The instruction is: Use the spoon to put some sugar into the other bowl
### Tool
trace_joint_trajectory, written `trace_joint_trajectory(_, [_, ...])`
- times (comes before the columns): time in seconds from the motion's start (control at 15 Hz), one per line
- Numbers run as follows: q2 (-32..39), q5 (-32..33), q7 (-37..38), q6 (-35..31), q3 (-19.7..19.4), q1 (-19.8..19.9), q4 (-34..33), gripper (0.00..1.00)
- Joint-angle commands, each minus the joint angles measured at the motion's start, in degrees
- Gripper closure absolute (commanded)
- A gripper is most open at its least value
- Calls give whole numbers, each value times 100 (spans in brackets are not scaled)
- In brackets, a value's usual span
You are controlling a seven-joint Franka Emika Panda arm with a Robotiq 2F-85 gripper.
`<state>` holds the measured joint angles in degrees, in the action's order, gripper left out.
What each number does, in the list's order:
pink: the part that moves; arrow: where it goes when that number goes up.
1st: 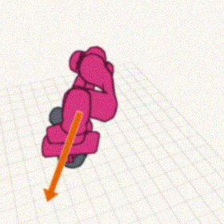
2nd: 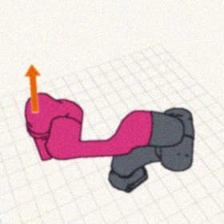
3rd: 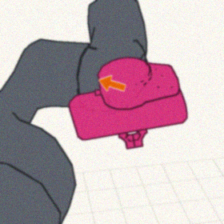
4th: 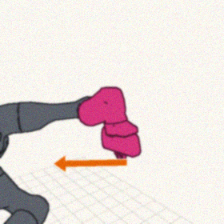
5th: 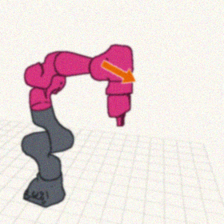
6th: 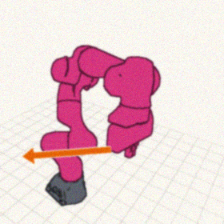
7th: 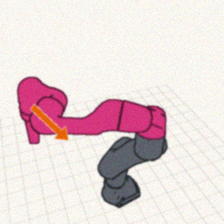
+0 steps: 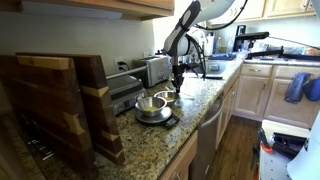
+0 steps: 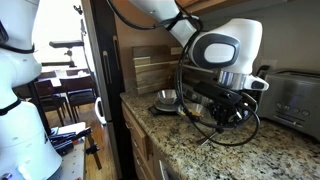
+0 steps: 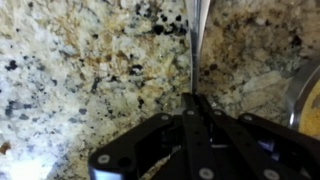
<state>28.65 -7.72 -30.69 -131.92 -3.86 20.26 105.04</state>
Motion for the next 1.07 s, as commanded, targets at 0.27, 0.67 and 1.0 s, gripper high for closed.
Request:
trace_joint_trajectory(0.27, [-1012,-58,-387,558,66,14,503,96])
trace_joint_trajectory(0.67, [-1417,63,-1009,2180,28,-188,411,96])
trace_joint_trajectory(1.0, [-1560,480,-1009,2919,-12,-543,369,96])
